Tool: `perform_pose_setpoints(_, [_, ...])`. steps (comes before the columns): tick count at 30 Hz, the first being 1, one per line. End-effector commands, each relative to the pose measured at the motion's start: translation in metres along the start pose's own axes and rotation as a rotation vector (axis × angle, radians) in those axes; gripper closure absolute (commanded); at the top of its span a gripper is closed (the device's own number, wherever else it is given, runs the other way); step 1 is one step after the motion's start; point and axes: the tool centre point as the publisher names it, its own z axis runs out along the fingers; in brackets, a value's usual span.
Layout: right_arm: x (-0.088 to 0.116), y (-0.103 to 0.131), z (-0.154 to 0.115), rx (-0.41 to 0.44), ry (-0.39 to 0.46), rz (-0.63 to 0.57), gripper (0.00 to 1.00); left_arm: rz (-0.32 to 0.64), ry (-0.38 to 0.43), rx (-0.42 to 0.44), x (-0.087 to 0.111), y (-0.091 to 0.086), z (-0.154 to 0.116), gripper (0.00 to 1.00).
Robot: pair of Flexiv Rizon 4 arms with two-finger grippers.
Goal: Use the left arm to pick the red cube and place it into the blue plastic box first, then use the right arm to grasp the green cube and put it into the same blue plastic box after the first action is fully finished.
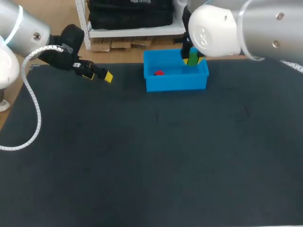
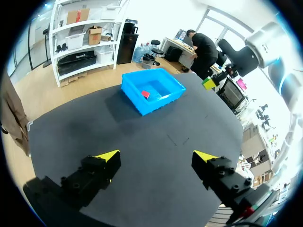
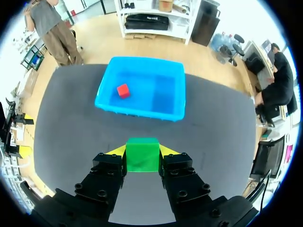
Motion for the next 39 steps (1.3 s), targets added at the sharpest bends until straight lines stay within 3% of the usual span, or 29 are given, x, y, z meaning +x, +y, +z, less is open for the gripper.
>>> perform_pose_setpoints(1, [-0.002,-0.004,-0.011,0.0,-0.034,0.0,1.0,0.002,0.001,0.005,-0.001,0.002,0.0,0.0])
perform_pose_setpoints(12, [-0.03,-0.004,-0.026,0.002,-0.087,-0.023,1.0,0.002,0.001,0.005,-0.001,0.002,0.0,0.0])
perform_pose_setpoints(39, [-0.084,-0.011,-0.031,0.042,-0.147,-0.06,1.0,0.002,0.001,0.005,-0.001,0.002,0.0,0.0])
